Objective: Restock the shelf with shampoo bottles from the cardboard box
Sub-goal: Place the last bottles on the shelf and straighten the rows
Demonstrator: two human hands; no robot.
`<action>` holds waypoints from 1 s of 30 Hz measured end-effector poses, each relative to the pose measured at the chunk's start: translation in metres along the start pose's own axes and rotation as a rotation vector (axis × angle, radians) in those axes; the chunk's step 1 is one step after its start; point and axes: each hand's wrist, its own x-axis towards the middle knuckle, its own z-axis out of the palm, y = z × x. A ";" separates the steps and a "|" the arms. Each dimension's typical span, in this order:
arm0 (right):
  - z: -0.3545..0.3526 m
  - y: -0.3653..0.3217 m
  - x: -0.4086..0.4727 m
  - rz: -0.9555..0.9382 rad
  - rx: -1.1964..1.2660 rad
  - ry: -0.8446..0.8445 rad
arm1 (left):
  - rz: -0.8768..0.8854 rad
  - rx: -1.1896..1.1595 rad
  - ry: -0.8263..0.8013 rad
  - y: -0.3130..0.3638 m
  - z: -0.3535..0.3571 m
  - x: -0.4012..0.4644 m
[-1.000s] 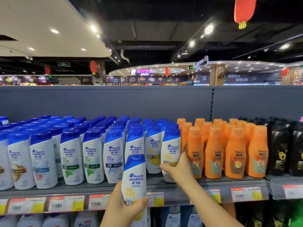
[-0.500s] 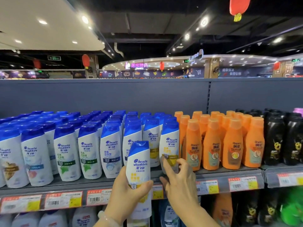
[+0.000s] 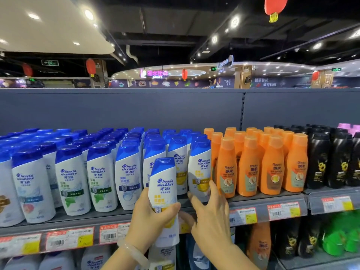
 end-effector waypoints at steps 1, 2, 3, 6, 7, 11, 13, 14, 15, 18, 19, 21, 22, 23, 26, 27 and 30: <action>-0.004 -0.001 0.003 0.011 0.061 0.093 | 0.003 -0.007 0.002 0.000 0.000 0.001; -0.007 0.000 0.007 0.038 0.115 0.156 | 0.002 -0.015 0.004 0.001 0.000 0.002; -0.010 0.001 0.013 0.079 0.165 0.197 | 0.001 -0.020 0.001 0.001 0.000 0.002; -0.014 0.001 0.030 0.184 0.236 0.273 | -0.002 -0.029 -0.004 0.001 0.002 0.004; -0.013 0.000 0.033 0.210 0.231 0.271 | -0.001 -0.031 -0.003 0.001 0.002 0.004; 0.004 -0.004 0.036 0.283 0.238 0.260 | 0.010 -0.021 0.001 0.001 0.003 0.004; 0.010 -0.003 0.037 0.313 0.242 0.275 | 0.011 -0.024 0.003 0.002 0.002 0.005; 0.011 -0.003 0.037 0.325 0.246 0.286 | 0.011 -0.029 0.004 0.002 0.002 0.005; 0.012 -0.002 0.037 0.334 0.253 0.302 | 0.012 -0.033 0.003 0.002 0.002 0.005; 0.012 0.000 0.038 0.346 0.249 0.343 | 0.027 -0.043 0.000 0.003 0.003 0.006; 0.012 0.000 0.038 0.350 0.241 0.350 | 0.036 -0.038 -0.004 0.004 0.003 0.006; 0.012 0.001 0.039 0.354 0.230 0.365 | 0.044 -0.029 -0.009 0.004 0.003 0.007; 0.013 0.001 0.039 0.358 0.222 0.368 | 0.042 -0.031 -0.011 0.004 0.003 0.007; 0.013 0.000 0.040 0.366 0.212 0.367 | 0.039 -0.034 -0.012 0.004 0.003 0.007; 0.014 0.001 0.040 0.394 0.182 0.369 | 0.031 -0.043 -0.019 0.003 0.004 0.007; 0.014 0.001 0.040 0.402 0.175 0.372 | 0.032 -0.046 -0.025 0.003 0.004 0.007; 0.015 0.002 0.040 0.416 0.159 0.370 | 0.035 -0.057 -0.034 0.003 0.005 0.007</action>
